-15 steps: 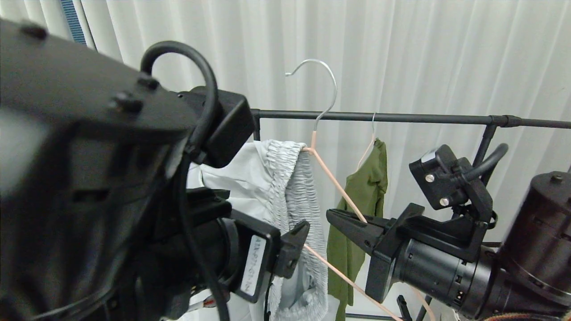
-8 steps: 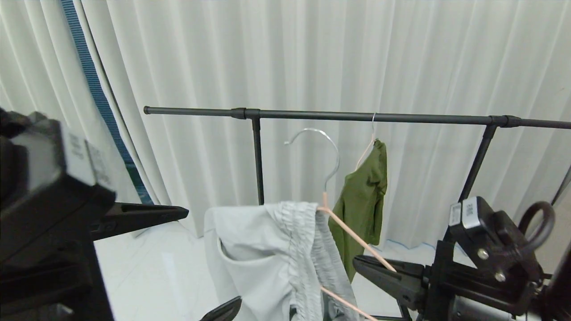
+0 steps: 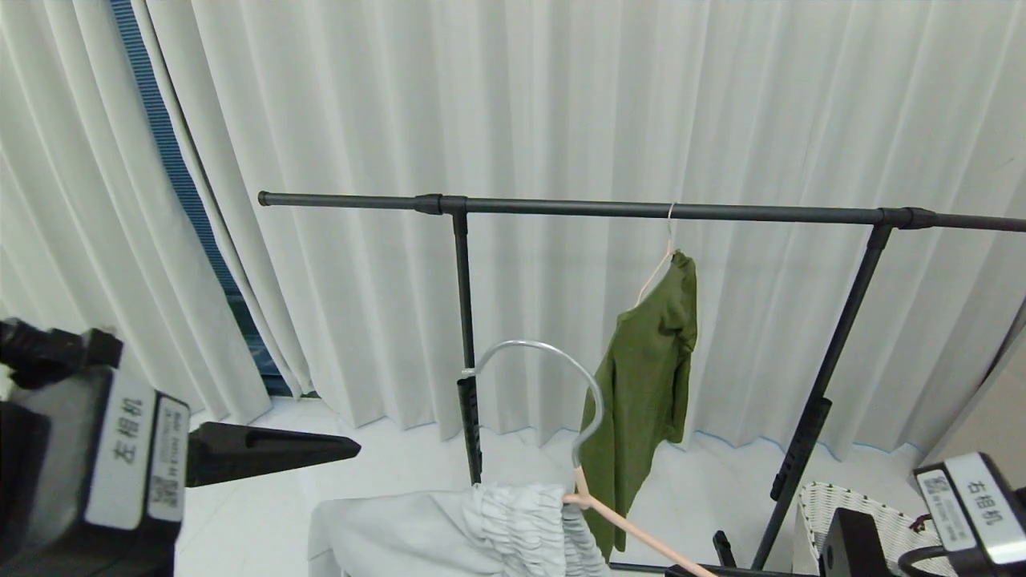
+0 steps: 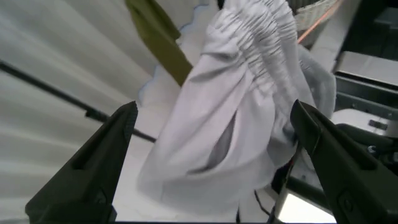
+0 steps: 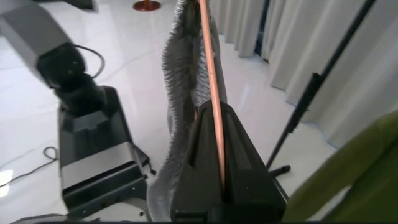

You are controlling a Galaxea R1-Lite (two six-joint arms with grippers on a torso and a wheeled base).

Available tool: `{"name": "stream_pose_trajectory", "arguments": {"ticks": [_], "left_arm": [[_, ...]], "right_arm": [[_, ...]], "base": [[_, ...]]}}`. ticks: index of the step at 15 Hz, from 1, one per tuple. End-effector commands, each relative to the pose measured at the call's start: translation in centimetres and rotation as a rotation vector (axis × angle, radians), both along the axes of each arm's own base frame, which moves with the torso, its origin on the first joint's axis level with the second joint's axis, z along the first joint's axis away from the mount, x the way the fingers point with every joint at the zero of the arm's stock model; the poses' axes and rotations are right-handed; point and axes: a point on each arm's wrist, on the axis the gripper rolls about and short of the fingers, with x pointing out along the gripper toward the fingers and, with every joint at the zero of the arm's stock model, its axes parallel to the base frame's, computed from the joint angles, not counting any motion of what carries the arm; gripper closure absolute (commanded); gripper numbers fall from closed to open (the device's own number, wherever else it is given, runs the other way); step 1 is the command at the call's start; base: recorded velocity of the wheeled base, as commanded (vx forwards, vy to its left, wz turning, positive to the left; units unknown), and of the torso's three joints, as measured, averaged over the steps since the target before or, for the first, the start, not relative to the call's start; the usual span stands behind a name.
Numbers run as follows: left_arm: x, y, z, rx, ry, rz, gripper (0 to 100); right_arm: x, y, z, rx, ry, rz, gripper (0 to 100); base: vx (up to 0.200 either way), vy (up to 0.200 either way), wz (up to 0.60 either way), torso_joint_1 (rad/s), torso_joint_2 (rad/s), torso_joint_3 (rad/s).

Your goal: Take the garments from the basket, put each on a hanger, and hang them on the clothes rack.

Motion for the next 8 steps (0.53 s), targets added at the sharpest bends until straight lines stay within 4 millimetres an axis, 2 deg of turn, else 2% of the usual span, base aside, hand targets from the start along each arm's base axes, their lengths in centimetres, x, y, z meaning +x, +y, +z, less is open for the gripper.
{"name": "stream_pose_trajectory", "arguments": {"ticks": [1,3,8], "left_arm": [[0.9,-1.5,-1.8,0.03,0.032,-0.012,0],[1.7,-2.7,-2.6,-0.002,0.029,-0.036,0],[1.5,-2.8,-3.4,-0.003,0.079,-0.105,0]], "right_arm": [[-0.5,0.0,0.1,0.011,-0.003,0.03,100],[-0.8,-0.2,0.3,0.02,-0.006,0.043,100],[-1.9,-0.6,0.5,0.041,-0.012,0.117,100]], "base": [[0.0,0.0,0.0,0.0,0.0,0.0],[0.0,0.0,0.0,0.0,0.0,0.0],[0.0,0.0,0.0,0.0,0.0,0.0]]}}
